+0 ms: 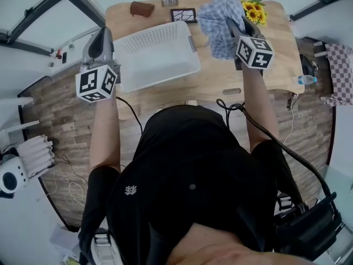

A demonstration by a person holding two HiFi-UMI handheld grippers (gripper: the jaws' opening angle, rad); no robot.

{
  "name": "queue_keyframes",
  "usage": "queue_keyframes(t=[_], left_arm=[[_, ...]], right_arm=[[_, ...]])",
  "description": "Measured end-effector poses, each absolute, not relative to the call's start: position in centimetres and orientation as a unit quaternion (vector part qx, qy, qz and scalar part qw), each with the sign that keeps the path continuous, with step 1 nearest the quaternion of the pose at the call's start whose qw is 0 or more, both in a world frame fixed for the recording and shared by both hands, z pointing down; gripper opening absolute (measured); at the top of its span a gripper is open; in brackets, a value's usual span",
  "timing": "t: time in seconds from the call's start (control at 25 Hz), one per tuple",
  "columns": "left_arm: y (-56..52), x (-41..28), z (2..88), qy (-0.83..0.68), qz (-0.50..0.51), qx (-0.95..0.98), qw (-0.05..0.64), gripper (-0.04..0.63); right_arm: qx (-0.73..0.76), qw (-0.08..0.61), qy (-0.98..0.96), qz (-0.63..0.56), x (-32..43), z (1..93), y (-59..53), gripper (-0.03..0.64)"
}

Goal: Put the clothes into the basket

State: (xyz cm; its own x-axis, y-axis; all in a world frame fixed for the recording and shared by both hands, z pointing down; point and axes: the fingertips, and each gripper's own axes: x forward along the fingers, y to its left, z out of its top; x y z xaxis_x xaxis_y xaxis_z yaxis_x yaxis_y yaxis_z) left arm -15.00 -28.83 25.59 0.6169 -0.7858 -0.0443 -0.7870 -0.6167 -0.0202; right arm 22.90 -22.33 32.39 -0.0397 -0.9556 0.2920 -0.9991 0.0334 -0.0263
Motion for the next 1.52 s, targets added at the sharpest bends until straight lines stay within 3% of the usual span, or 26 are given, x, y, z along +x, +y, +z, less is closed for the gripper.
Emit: queue_keyframes(t=[0.64, 1.52], left_arm=[[-27.5, -21.5, 24.9, 0.505, 0.014, -0.863, 0.022, 0.000], [-23.0, -32.3, 24.5, 0.596, 0.011, -0.802, 0.023, 0.002]], right_arm=[[0.604, 0.092, -0.789, 0.065, 12.4, 27.4, -25.6, 0.127], [0.463, 0.110, -0.878, 0.044, -3.0, 27.3, -27.3, 0.127]])
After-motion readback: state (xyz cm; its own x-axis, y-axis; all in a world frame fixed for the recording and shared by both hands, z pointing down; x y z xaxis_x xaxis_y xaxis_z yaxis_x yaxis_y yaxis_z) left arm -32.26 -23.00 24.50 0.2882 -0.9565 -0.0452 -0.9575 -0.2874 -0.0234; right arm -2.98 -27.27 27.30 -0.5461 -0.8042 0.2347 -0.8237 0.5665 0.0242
